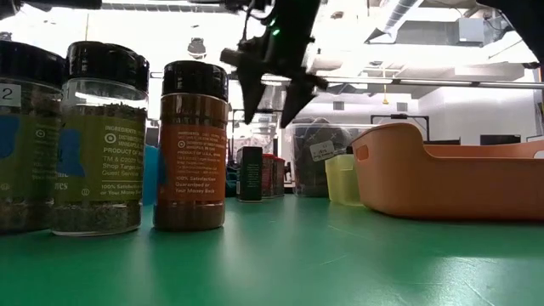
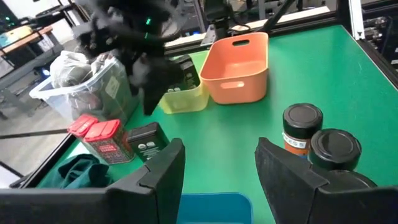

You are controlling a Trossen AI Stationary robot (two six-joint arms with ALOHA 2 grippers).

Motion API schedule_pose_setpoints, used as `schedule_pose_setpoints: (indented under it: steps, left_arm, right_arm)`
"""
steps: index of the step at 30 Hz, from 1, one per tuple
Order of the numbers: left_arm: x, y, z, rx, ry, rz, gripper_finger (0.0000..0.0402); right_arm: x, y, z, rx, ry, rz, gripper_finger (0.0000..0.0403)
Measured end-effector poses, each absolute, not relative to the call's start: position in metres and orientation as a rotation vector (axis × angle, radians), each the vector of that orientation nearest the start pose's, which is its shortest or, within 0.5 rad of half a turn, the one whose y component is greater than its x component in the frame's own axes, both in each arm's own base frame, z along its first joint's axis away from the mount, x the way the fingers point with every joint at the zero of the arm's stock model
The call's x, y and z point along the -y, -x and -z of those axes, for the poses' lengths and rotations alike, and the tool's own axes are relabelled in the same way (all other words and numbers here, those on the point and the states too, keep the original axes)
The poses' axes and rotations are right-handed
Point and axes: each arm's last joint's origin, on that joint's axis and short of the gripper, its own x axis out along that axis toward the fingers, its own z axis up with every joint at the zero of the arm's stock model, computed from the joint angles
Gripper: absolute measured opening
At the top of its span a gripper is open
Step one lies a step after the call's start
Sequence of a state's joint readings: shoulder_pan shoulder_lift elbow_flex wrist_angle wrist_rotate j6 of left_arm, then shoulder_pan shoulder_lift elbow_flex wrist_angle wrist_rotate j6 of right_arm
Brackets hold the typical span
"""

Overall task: Sort spices by type
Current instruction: Put the black spice can into the yellow bin

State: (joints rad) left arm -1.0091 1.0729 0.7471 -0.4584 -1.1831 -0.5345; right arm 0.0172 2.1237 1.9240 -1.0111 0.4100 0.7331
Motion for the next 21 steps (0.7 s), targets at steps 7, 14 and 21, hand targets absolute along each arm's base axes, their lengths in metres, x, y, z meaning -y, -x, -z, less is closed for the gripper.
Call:
schedule_pose_setpoints:
  steps: [7, 14, 21]
  left_arm:
    - [0.157, -0.128, -0.258, -0.296, -0.173, -0.240, 0.0185]
    - [0.158, -0.127, -0.258, -0.298, -0.199, -0.227, 0.0185]
    - [0.158, -0.128, -0.259, -0.255, -0.196, -0.285, 0.0185]
  right_arm:
    - [0.013, -0.458, -0.228, -0.976, -0.381, 0.770, 0.0372]
    - [0.016, -0.463, -0.230, -0.920, -0.383, 0.751, 0.0371]
    - [0.026, -0.470, -0.215, -0.935, -0.409, 0.744, 0.0371]
